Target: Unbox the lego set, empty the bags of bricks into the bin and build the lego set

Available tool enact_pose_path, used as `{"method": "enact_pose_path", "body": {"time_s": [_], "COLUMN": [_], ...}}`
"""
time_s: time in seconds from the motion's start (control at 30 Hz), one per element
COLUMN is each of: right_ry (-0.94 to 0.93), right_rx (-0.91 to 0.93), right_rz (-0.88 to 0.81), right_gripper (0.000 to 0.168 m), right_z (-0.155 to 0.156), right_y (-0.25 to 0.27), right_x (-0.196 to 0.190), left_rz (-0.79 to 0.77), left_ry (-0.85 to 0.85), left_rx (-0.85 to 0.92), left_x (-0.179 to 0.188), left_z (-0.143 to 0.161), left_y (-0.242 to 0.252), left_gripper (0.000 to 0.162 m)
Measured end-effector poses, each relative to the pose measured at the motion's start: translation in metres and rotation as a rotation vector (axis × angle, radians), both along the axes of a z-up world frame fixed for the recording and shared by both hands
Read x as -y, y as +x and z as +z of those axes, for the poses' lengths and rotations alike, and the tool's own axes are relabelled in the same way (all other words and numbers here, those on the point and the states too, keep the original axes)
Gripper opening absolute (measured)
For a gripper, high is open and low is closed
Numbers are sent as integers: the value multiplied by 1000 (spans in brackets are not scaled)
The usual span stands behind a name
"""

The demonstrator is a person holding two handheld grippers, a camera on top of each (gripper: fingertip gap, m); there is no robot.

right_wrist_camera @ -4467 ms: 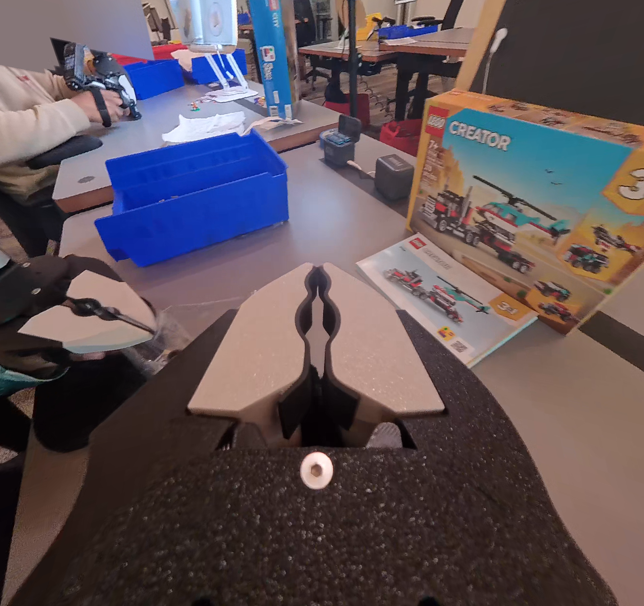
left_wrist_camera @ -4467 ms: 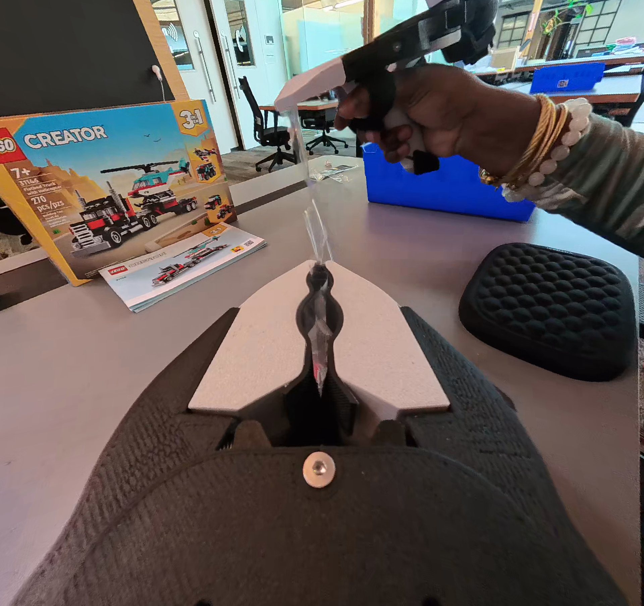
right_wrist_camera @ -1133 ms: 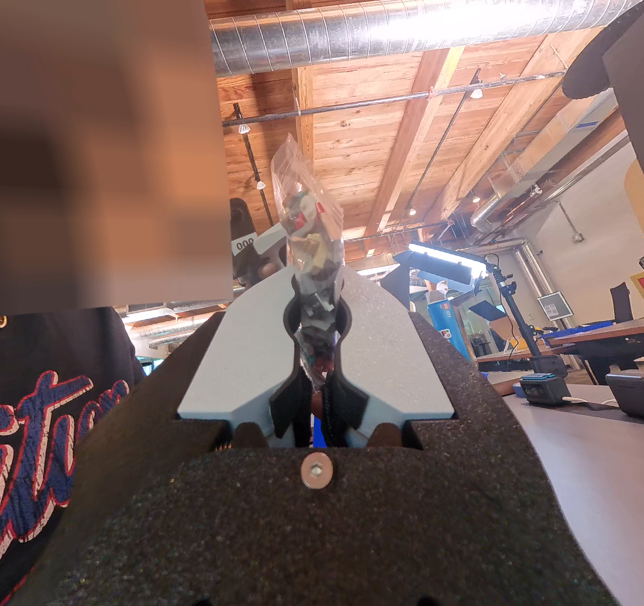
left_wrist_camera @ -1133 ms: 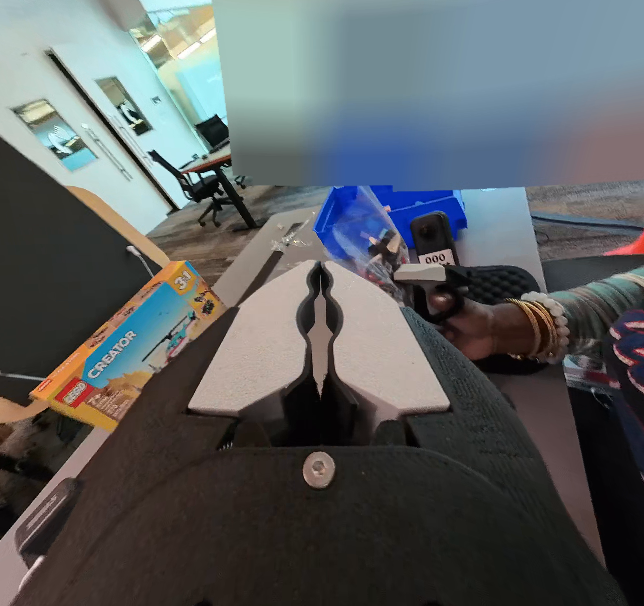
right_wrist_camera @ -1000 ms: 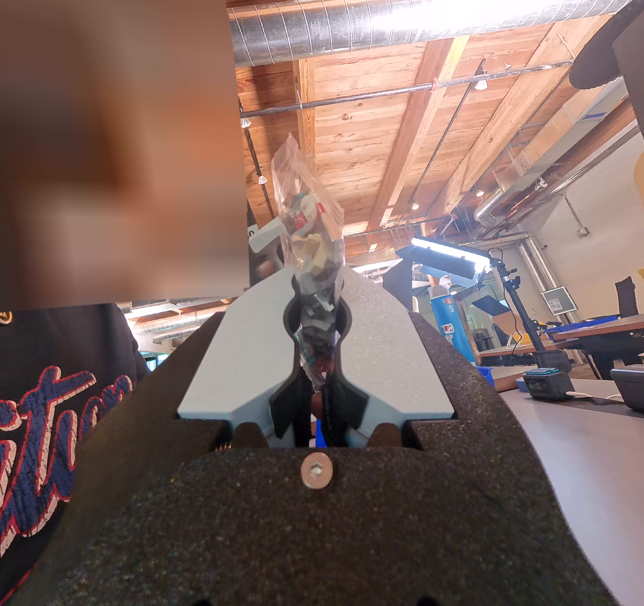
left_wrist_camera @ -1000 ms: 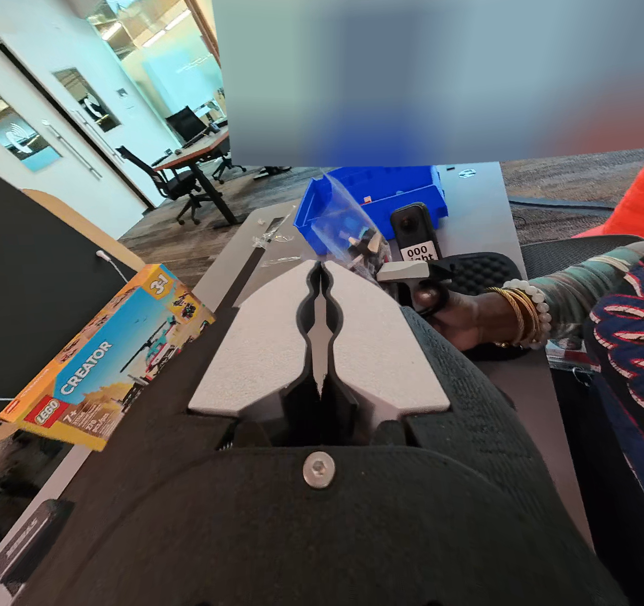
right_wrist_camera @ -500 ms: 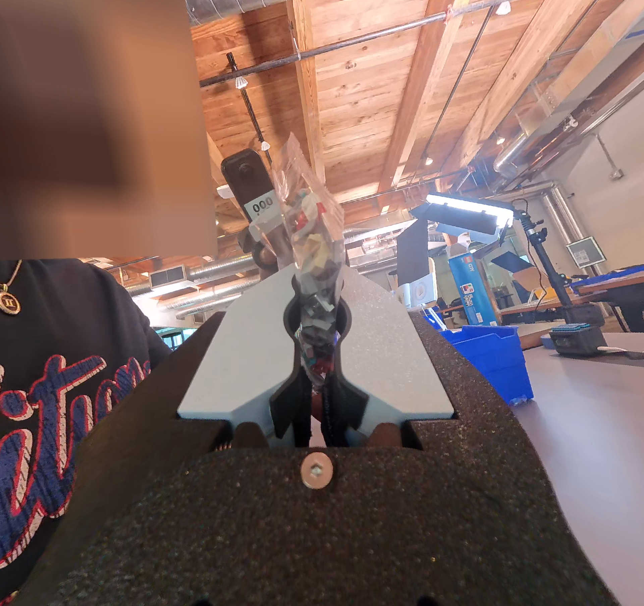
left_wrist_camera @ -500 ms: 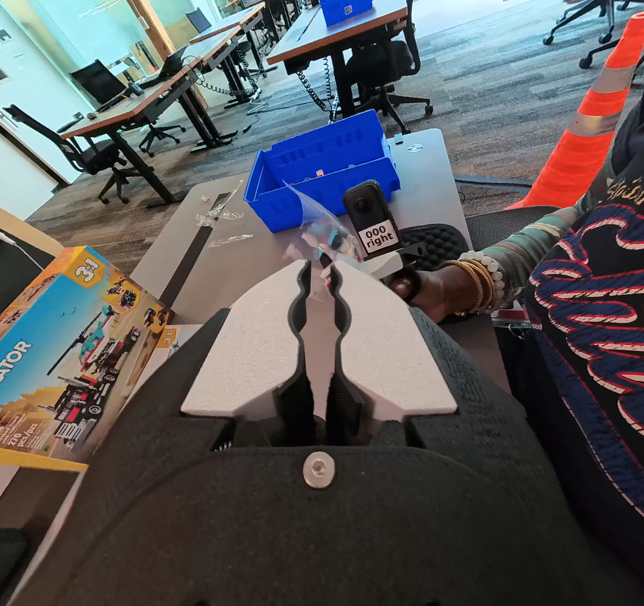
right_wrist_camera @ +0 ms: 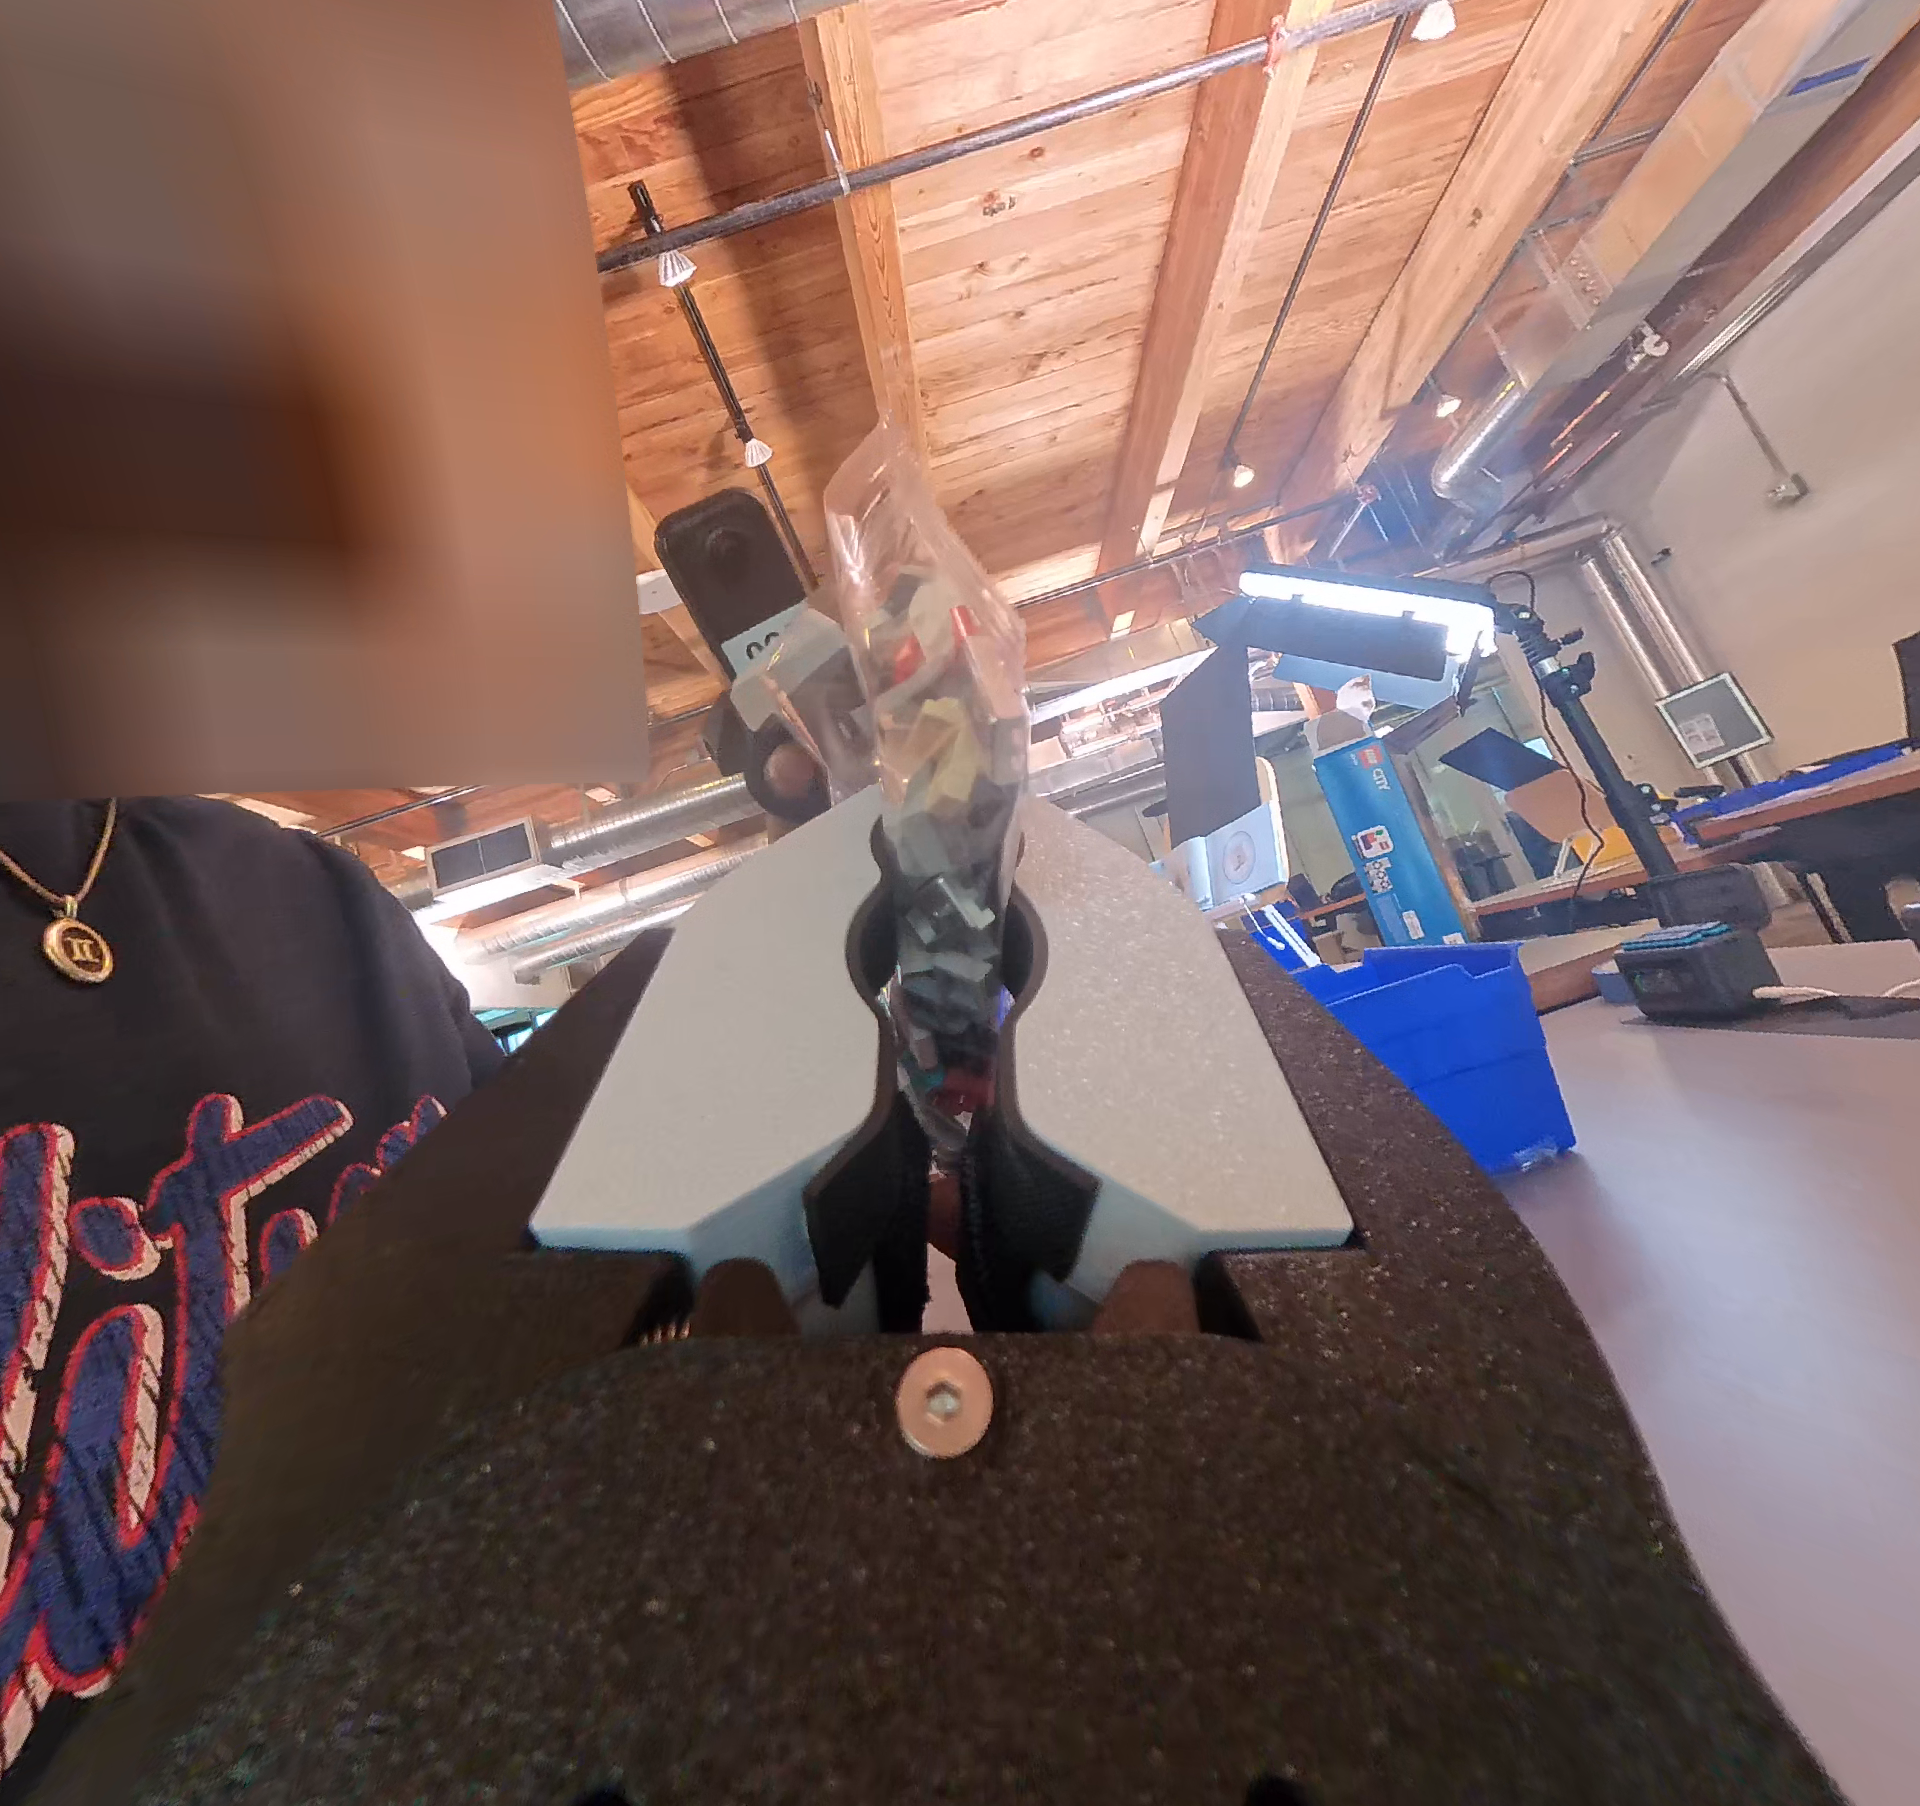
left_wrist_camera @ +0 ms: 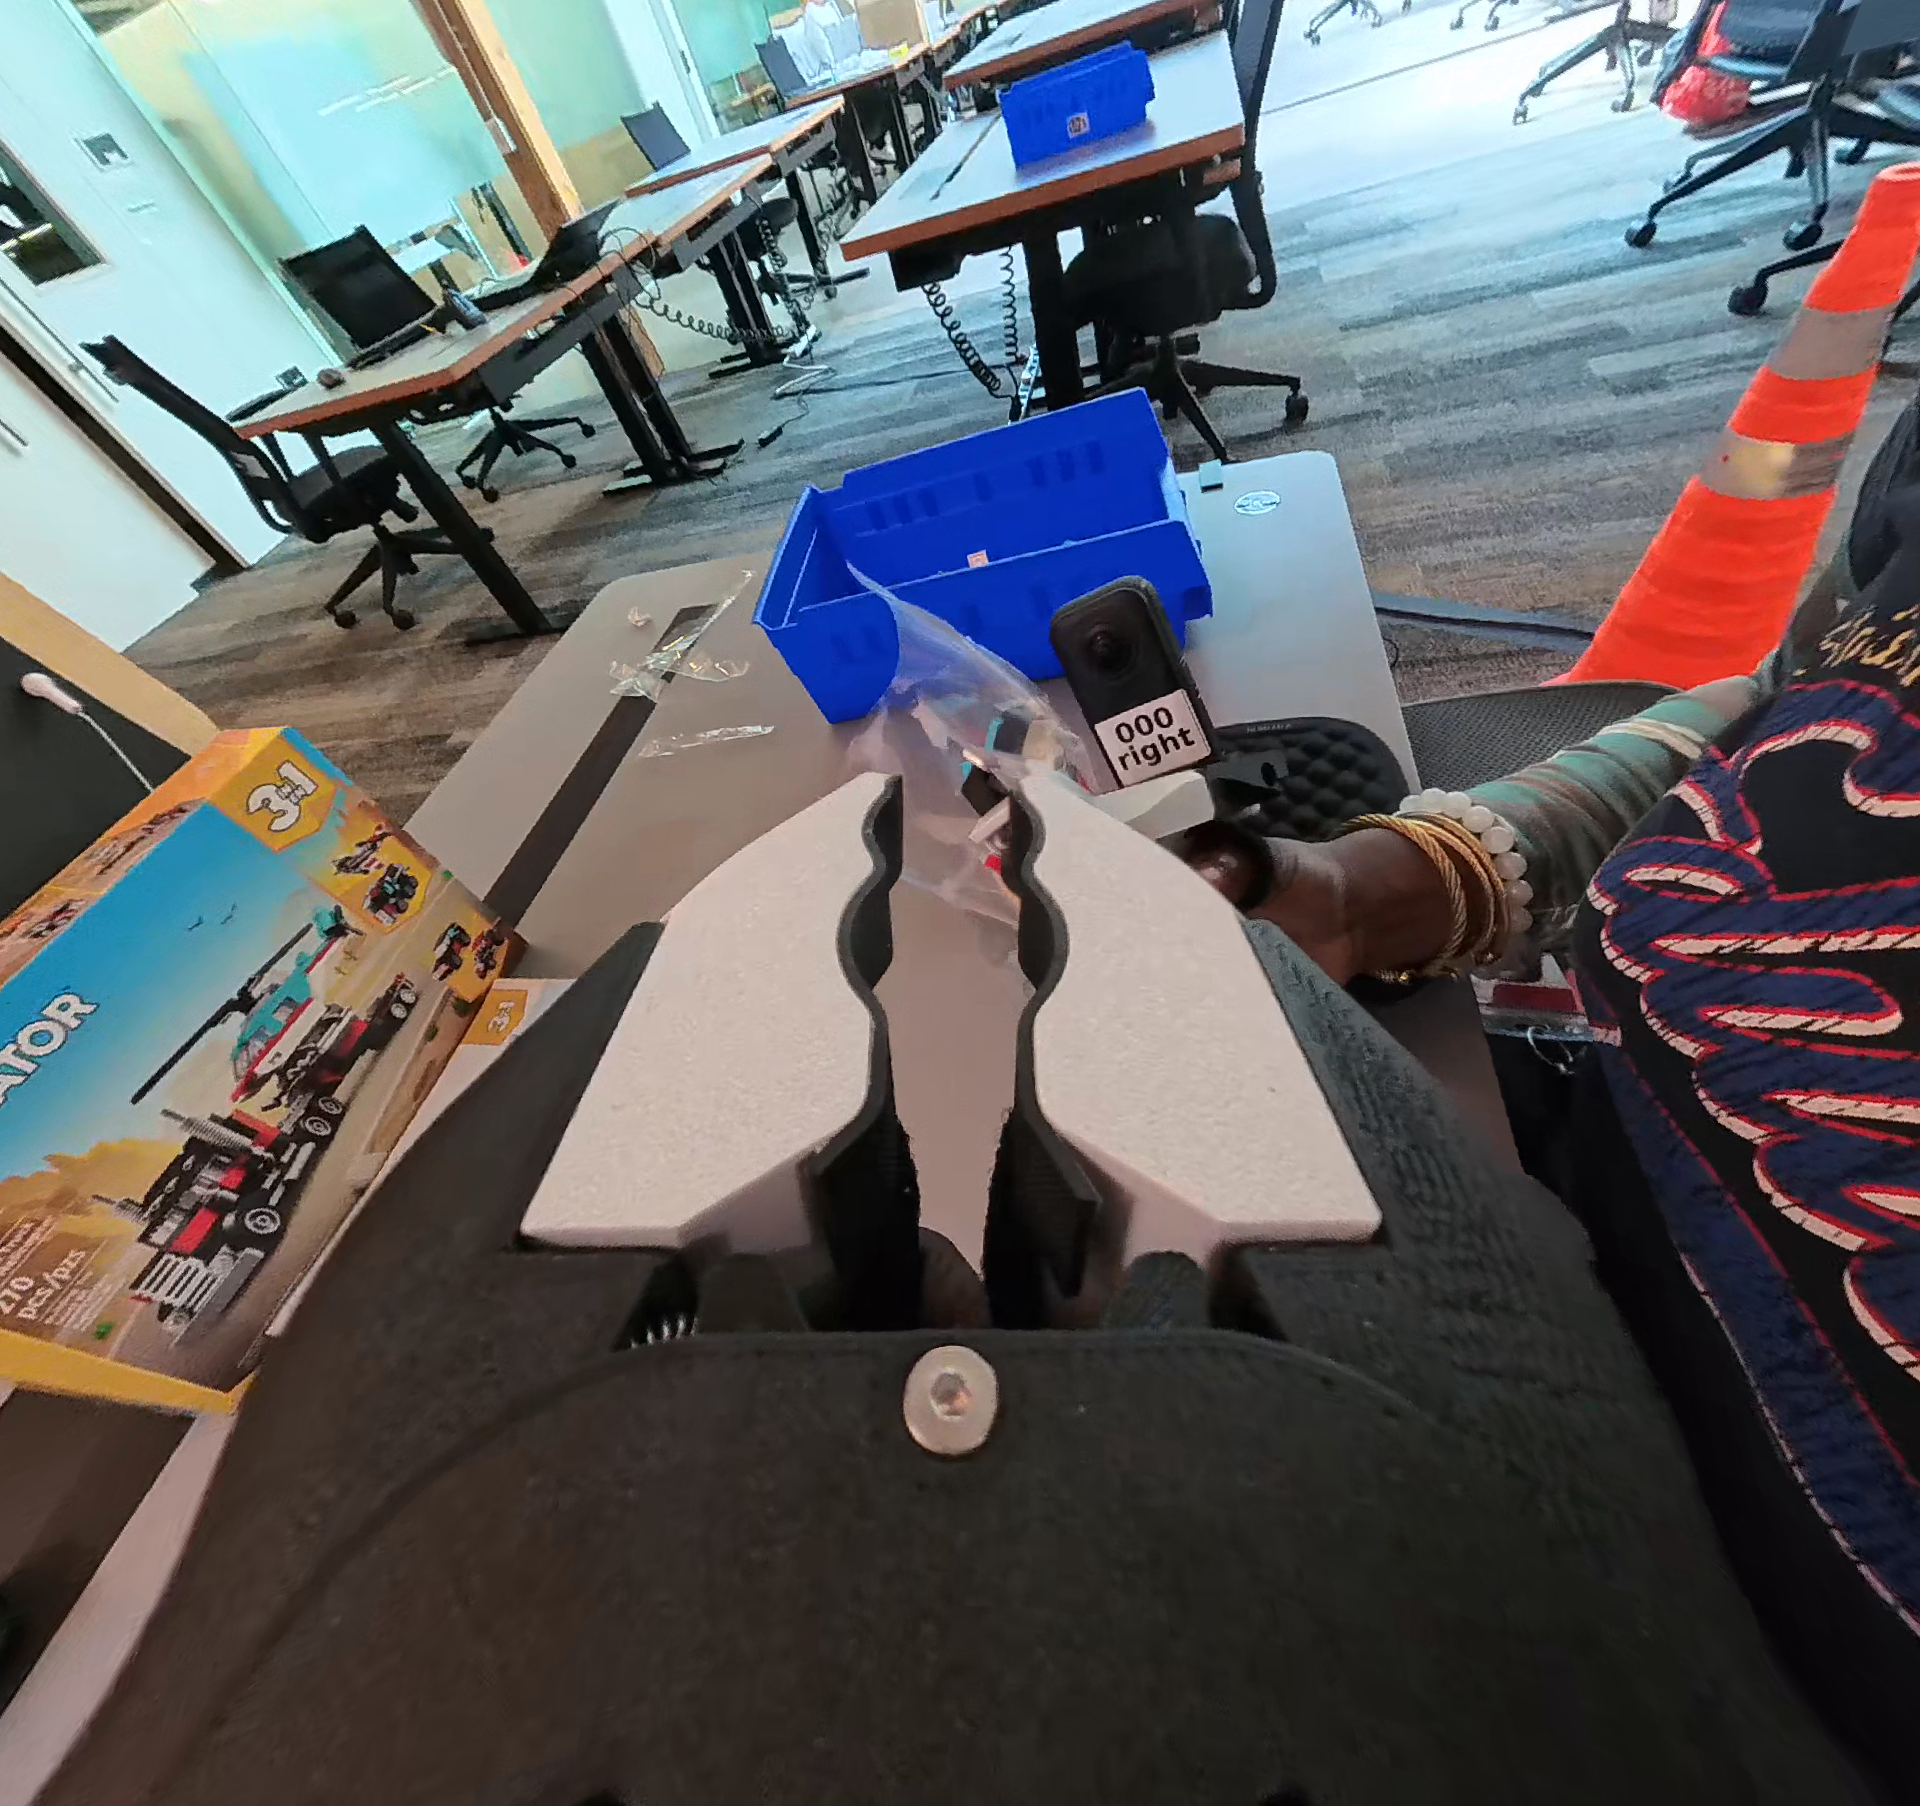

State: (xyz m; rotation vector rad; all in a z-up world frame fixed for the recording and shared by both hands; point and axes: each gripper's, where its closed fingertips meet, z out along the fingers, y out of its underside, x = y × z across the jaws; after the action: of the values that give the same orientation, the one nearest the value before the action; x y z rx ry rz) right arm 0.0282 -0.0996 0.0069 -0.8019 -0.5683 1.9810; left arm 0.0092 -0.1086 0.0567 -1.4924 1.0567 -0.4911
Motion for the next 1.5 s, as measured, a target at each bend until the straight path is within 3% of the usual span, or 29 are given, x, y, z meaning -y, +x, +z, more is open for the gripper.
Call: {"method": "enact_pose_path", "body": {"time_s": [0.03, 0.5, 0.93, 1.1, 1.3, 1.5], "right_ry": [-5, -16, -13, -8, 39, 86], "right_rx": [0, 24, 15, -4, -7, 83], "right_rz": [-5, -110, -150, -212, -380, -680], "right_gripper": [14, 14, 13, 14, 14, 14], "right_z": [0, 3, 10, 17, 32, 41], "right_y": [0, 12, 19, 37, 81, 155], "right_x": [-1, -21, -27, -34, -51, -75], "left_rz": [1, 43, 138, 188, 227, 343], "left_ry": [2, 32, -12, -36, -98, -161], "left_rx": [12, 163, 161, 114, 113, 99], "left_x": [1, 6, -6, -7, -3, -12], "left_z": [2, 16, -10, -33, -58, -85], "left_y": [-1, -21, -34, -37, -43, -64], "left_gripper": [19, 18, 26, 33, 34, 38]}}
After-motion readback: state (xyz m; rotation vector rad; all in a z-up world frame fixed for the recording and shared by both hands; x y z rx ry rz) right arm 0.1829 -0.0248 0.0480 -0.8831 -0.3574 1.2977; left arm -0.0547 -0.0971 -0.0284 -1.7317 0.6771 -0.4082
